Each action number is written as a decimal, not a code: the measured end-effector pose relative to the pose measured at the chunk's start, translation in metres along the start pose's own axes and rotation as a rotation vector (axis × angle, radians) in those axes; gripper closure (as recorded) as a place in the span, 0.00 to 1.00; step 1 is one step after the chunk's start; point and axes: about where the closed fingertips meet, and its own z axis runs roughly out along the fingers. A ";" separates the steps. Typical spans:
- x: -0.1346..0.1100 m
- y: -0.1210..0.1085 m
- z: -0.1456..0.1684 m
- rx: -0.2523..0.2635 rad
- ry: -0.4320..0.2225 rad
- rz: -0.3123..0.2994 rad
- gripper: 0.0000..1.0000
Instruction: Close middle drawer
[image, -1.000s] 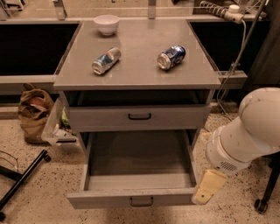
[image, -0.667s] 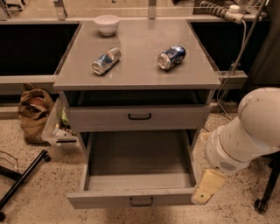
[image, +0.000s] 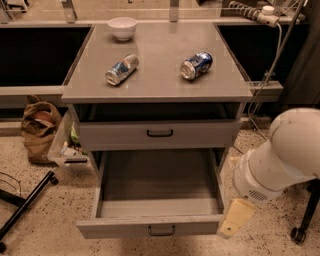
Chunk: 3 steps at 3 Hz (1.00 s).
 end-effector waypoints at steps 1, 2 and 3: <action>0.016 0.033 0.072 -0.067 0.002 0.041 0.00; 0.034 0.072 0.136 -0.142 -0.012 0.078 0.00; 0.041 0.094 0.172 -0.192 -0.042 0.097 0.00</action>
Offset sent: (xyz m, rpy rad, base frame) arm -0.0896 0.0436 -0.2312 0.1308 0.2412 -0.0487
